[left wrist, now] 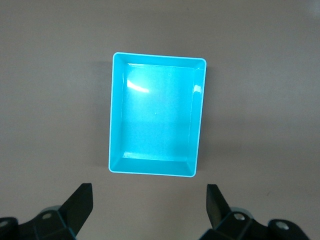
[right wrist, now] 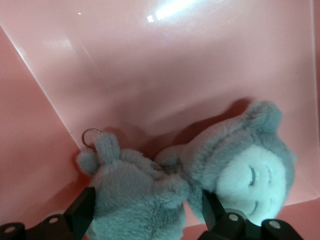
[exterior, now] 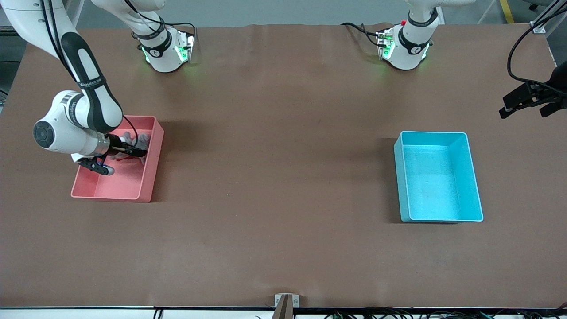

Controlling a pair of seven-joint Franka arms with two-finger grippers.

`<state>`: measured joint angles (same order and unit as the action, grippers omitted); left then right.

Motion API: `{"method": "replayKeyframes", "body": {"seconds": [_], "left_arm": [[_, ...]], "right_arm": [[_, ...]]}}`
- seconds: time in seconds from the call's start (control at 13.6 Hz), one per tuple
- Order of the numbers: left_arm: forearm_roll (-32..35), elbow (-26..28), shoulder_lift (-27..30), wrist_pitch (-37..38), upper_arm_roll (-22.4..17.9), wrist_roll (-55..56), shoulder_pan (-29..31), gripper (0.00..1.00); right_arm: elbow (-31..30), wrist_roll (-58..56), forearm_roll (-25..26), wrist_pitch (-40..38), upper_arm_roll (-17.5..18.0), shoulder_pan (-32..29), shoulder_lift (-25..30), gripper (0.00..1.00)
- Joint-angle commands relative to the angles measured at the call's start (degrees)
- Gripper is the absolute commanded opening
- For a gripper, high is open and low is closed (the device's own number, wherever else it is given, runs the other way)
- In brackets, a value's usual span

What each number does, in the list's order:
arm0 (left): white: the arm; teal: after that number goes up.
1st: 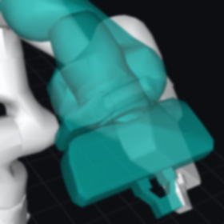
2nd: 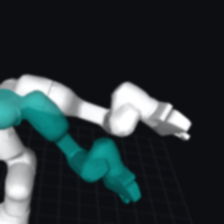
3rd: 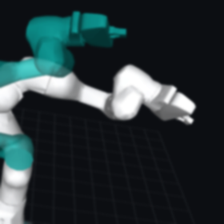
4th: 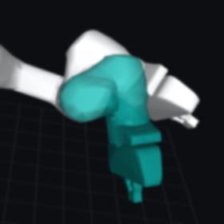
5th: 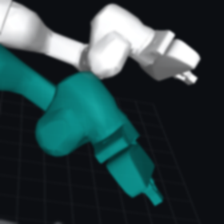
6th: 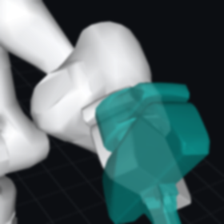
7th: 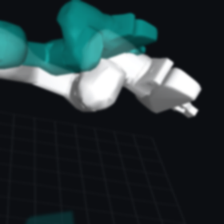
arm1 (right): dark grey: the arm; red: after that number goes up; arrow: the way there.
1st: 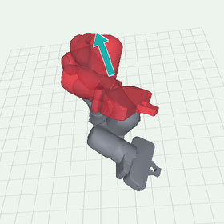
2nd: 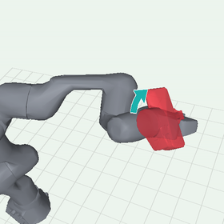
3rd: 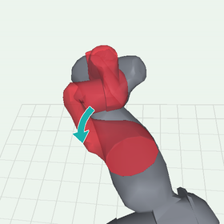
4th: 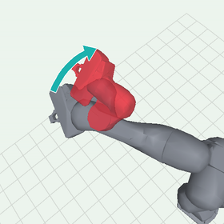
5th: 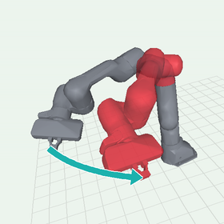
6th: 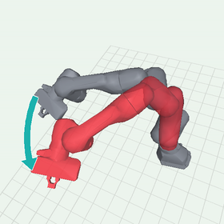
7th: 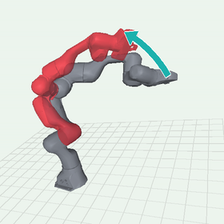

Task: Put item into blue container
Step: 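Close the right gripper on the keyring grey plush toy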

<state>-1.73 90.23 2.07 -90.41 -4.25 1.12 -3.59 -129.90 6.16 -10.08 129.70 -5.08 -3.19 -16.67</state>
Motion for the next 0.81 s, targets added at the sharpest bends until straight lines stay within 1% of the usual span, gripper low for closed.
{"method": "replayKeyframes", "body": {"seconds": [0.0, 0.44, 0.66, 0.73], "left_arm": [[-0.6, -0.5, -0.3, 0.0, -0.1, -1.1, 0.3, 1.00], [-0.6, -0.6, -0.3, 0.0, -0.1, -1.1, 0.2, 1.00], [-0.6, -0.6, -0.3, 0.0, 0.0, -1.1, 0.2, 1.00], [-0.6, -0.6, -0.3, 0.0, -0.1, -1.1, 0.3, 1.00]], "right_arm": [[-0.6, 0.2, -1.8, 1.5, 0.3, -0.1, -1.0, 0.94], [-0.6, 0.2, -2.1, 1.4, 0.2, 0.6, -1.2, 0.92], [-0.6, -0.2, -2.1, 1.2, 0.2, 0.6, -1.3, 0.88], [-0.6, -0.4, -2.1, 1.2, 0.2, 0.5, -1.3, 0.85]]}}
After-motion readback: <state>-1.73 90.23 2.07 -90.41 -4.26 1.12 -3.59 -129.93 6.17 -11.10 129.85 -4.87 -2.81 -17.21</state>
